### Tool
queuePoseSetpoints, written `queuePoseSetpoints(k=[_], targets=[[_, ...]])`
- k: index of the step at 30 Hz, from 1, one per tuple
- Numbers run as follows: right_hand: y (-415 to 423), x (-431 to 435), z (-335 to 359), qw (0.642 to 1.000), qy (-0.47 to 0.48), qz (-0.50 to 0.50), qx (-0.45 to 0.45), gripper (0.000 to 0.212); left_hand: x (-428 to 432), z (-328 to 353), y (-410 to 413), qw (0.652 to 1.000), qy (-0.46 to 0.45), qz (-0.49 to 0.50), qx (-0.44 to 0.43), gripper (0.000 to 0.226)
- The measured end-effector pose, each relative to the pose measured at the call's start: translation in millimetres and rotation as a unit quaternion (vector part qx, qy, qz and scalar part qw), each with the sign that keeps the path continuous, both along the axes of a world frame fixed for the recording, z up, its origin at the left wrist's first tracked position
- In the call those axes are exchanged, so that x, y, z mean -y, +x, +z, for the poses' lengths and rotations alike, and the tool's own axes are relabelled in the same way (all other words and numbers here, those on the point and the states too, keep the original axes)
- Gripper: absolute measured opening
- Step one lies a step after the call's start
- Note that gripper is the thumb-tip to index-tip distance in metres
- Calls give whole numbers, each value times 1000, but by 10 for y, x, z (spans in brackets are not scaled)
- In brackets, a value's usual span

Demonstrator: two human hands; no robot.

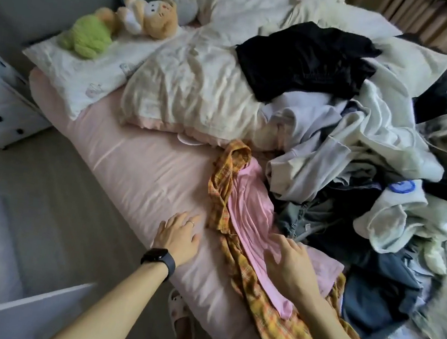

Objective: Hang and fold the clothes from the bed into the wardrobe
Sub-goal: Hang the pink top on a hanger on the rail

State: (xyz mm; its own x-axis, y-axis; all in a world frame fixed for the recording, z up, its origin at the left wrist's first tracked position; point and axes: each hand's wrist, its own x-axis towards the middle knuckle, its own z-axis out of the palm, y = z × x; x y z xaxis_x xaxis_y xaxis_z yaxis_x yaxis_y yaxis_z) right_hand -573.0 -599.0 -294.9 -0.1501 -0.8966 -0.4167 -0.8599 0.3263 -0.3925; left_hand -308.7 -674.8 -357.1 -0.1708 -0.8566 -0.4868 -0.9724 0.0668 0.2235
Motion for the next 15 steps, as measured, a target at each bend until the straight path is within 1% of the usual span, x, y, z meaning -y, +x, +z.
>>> queuePoseSetpoints(k=[5, 7, 8, 11, 13, 15], targets=[[436, 400, -879, 998, 51, 3, 23, 54, 161, -1023, 213, 999, 41, 7, 14, 64], [590, 571, -1160, 999, 35, -2, -4, 55, 206, -1330, 281, 999, 38, 7, 13, 70], [668, 662, -1371, 999, 21, -21, -29, 55, 212, -1535, 333, 1000, 28, 3, 12, 71], [710, 867, -1833, 992, -14, -93, -87, 47, 188, -1956, 441, 999, -39, -23, 2, 71], [650, 909, -2016, 991, -29, -92, -91, 34, 146, -2079, 472, 997, -63, -33, -3, 69], [594, 909, -2089, 991, -50, -88, -83, 28, 121, -2106, 507, 998, -54, -37, -7, 68]])
